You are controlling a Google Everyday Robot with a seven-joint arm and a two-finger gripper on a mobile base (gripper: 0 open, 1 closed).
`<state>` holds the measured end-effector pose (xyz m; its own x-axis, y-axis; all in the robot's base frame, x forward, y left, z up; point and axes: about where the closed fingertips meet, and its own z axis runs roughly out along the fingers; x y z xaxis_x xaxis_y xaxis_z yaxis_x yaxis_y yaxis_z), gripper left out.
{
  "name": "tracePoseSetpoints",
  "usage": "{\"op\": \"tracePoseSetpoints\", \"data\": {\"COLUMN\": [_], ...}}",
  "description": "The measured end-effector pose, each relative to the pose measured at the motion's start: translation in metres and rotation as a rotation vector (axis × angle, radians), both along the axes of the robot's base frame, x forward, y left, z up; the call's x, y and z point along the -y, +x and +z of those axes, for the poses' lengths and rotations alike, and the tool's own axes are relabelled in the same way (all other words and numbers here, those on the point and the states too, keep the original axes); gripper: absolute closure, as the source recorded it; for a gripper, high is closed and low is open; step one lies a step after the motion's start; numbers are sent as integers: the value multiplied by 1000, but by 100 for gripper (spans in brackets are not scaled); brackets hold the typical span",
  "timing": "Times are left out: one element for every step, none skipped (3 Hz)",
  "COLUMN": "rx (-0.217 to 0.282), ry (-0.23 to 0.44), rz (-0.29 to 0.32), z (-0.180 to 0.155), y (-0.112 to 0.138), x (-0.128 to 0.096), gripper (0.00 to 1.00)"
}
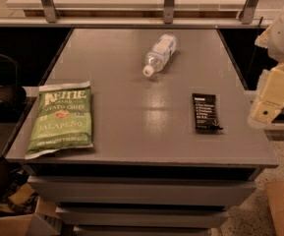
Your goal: Move rxbar chocolate near green jalapeno chip bag
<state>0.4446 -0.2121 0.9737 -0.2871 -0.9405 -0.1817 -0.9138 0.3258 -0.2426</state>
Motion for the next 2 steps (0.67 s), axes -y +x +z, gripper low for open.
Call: {"op": "tracePoseSetpoints", "data": {"rx": [-98,-178], "ry": [-74,-115], "rz": [-118,-262], "z": [-32,-62], "y": [16,32], "x": [-6,-9], "gripper": [0,0]}}
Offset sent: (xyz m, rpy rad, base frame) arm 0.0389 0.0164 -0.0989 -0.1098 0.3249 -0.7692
